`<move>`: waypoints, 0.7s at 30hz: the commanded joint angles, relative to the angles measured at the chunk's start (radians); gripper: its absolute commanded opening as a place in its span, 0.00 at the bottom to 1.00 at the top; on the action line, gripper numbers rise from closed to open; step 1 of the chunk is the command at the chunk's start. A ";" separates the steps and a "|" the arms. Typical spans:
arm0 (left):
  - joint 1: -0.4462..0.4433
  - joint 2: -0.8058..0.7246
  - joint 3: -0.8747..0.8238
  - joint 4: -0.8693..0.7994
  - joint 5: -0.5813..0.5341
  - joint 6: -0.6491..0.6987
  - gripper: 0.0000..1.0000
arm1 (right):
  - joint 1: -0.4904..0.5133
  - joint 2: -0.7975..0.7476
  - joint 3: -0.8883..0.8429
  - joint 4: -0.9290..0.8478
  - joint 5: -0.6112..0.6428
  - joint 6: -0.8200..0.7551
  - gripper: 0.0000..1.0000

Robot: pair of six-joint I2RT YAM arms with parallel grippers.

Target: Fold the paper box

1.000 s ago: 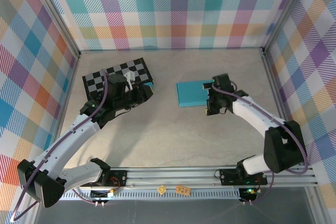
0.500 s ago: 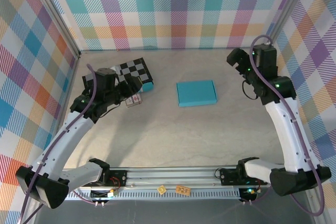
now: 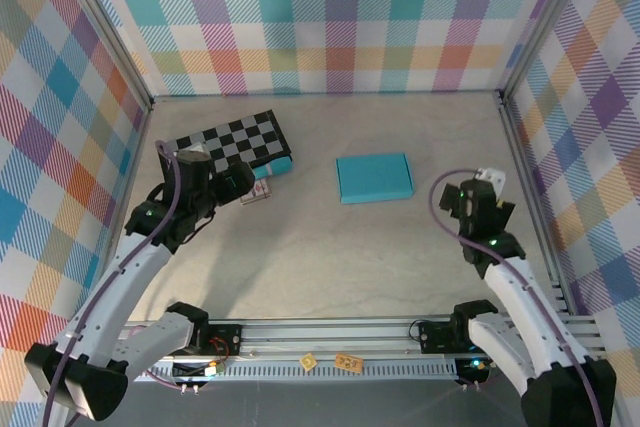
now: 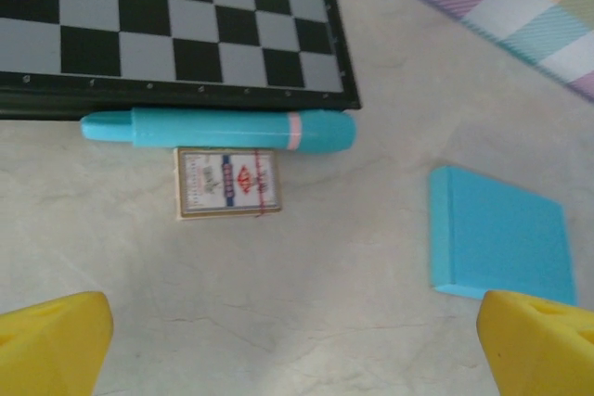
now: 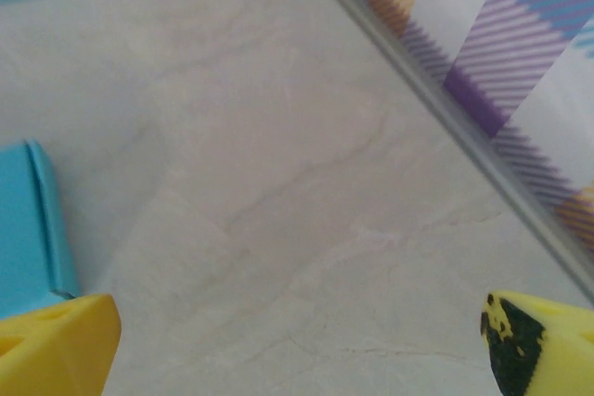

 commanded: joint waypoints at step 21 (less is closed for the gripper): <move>0.013 -0.069 -0.128 -0.002 -0.412 -0.018 1.00 | -0.120 0.682 -0.161 1.154 -0.466 -0.253 0.99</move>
